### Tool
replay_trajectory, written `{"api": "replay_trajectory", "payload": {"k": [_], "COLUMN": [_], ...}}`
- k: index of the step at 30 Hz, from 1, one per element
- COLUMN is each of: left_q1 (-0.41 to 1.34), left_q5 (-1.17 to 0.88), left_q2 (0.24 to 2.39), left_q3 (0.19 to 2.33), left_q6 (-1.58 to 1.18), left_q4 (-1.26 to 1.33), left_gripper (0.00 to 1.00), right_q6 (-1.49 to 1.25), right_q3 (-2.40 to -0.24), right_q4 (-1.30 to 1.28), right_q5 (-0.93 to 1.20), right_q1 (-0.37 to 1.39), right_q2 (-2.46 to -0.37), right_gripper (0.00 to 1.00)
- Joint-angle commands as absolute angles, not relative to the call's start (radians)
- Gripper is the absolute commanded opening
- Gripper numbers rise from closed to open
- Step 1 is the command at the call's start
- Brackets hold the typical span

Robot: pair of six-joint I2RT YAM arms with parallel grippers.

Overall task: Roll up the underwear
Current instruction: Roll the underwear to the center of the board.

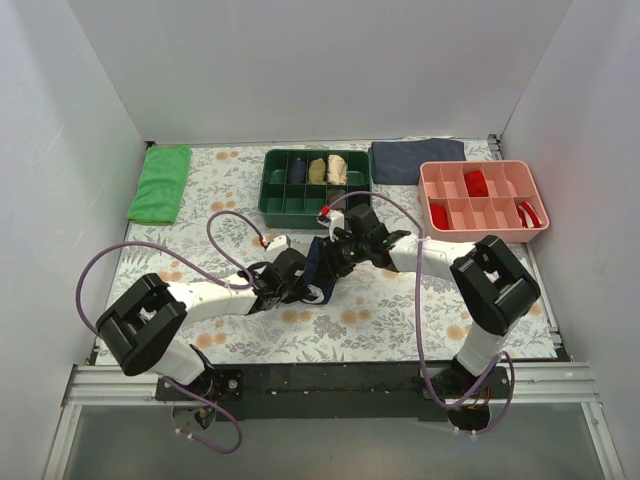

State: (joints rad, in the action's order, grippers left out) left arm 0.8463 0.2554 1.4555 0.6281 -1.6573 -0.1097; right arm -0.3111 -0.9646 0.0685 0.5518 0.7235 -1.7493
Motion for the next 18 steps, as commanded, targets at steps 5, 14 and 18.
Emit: {"api": "replay_trajectory", "payload": {"k": [5, 14, 18], "left_q1": [0.848, 0.842, 0.836], "left_q5": [0.268, 0.221, 0.204], "left_q2": [1.508, 1.532, 1.539], "left_q3": [0.673, 0.698, 0.704], "left_q6": [-1.634, -1.626, -1.624], "left_q4": [-0.169, -0.189, -0.193], "left_gripper": [0.00, 0.00, 0.00], "right_q6": [-0.117, 0.033, 0.080], "right_q3": [-0.806, -0.718, -0.706], "right_q4": [0.047, 0.089, 0.120], "right_q5": [0.276, 0.052, -0.104], "right_q1": [0.753, 0.949, 1.065], "right_q2": [-1.546, -1.430, -1.440], "right_gripper": [0.45, 0.45, 0.45]}}
